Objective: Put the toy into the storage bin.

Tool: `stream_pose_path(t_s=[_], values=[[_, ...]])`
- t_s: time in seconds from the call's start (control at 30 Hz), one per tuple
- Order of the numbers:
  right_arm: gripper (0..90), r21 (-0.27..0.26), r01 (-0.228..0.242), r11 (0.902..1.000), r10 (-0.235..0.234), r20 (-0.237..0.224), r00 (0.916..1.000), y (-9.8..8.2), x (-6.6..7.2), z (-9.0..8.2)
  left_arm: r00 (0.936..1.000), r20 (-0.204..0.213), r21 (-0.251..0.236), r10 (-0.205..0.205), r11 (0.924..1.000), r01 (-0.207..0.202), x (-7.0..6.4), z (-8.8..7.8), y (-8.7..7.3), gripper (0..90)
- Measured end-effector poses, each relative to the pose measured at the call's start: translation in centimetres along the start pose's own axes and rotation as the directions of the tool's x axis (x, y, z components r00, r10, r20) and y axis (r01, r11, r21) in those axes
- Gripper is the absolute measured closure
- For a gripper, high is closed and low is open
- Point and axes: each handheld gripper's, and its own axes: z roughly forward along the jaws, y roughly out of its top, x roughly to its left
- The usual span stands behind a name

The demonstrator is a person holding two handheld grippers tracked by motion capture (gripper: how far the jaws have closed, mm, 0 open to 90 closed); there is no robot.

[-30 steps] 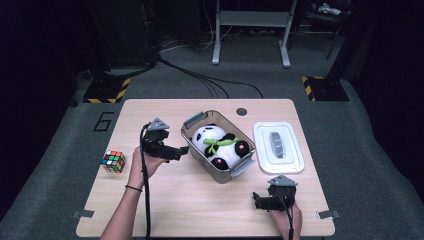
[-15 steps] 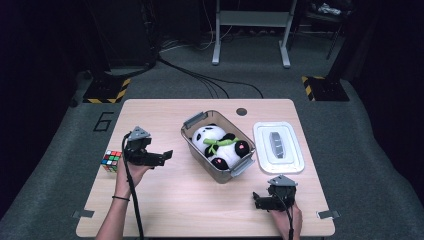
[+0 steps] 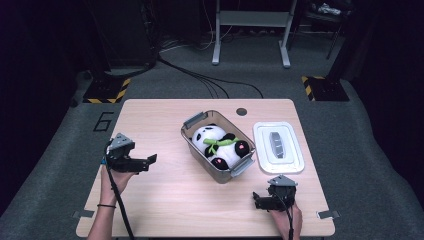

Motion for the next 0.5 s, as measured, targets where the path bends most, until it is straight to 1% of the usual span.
stream_pose_path(t_s=[0.03, 0.07, 0.1, 0.17, 0.2, 0.23, 0.27, 0.3, 0.33, 0.37, 0.4, 0.43, 0.5], values=[[0.0, 0.0, -0.001, 1.0, 0.001, 0.0, 1.0, 0.0, 0.0, 0.0, 0.9999, -0.013, -0.002, -0.008, 1.0, 0.008, 0.2, -0.1, -0.2, 0.0], [0.0, 0.0, 0.0, 1.0, 0.0, 0.0, 1.0, 0.0, 0.0, 0.0, 0.9995, -0.027, -0.02, -0.013, 0.9997, 0.012, 0.5, -0.3, -0.5, 0.0], [0.0, 0.001, 0.0, 1.0, 0.0, 0.0, 1.0, 0.0, 0.0, 0.0, 0.9992, -0.036, -0.011, -0.017, 0.9998, 0.017, 0.9, -0.6, -0.7, 0.0], [0.0, 0.0, 0.0, 1.0, 0.0, 0.0, 1.0, 0.0, 0.0, 0.0, 0.9979, -0.054, -0.03, -0.036, 0.9989, 0.035, 1.6, -1.0, -1.1, 0.0], [0.0, 0.001, 0.0, 1.0, 0.0, 0.0, 1.0, 0.0, 0.0, 0.0, 0.9964, -0.071, -0.037, -0.045, 0.9984, 0.043, 1.9, -1.2, -1.3, 0.0], [0.0, 0.001, 0.001, 1.0, -0.001, 0.0, 1.0, 0.0, 0.0, 0.0, 0.9955, -0.08, -0.031, -0.051, 0.9983, 0.048, 2.3, -1.5, -1.4, 0.0], [0.0, 0.0, 0.0, 1.0, 0.0, 0.0, 1.0, 0.0, 0.0, 0.0, 0.9938, -0.096, -0.036, -0.057, 0.9979, 0.054, 2.7, -1.6, -1.6, 0.0], [0.0, -0.002, -0.007, 1.0, 0.007, 0.001, 1.0, 0.0, 0.1, 0.0, 0.9927, -0.104, -0.039, -0.062, 0.9975, 0.059, 3.0, -1.7, -1.8, 0.0], [0.0, -0.002, -0.009, 1.0, 0.009, 0.001, 1.0, 0.0, 0.1, 0.0, 0.9908, -0.113, -0.053, -0.073, 0.9963, 0.068, 3.6, -1.9, -2.1, 0.0], [0.0, 0.0, 0.0, 1.0, 0.0, -0.001, 1.0, 0.0, 0.0, 0.0, 0.9895, -0.12, -0.058, -0.08, 0.9956, 0.073, 3.9, -2.1, -2.3, 0.0], [0.0, -0.002, -0.008, 1.0, 0.008, 0.001, 1.0, 0.0, 0.1, 0.0, 0.9883, -0.125, -0.062, -0.087, 0.9949, 0.079, 4.4, -2.2, -2.6, 0.0], [0.0, -0.004, -0.012, 0.9999, 0.012, 0.002, 0.9999, 0.0, 0.1, 0.1, 0.9856, -0.14, -0.074, -0.095, 0.9936, 0.085, 4.8, -2.3, -2.8, 0.0], [0.0, -0.004, -0.011, 0.9999, 0.011, 0.002, 0.9999, 0.0, 0.1, 0.1, 0.9801, -0.165, -0.077, -0.11, 0.9922, 0.098, 5.7, -2.5, -3.4, 0.0]])
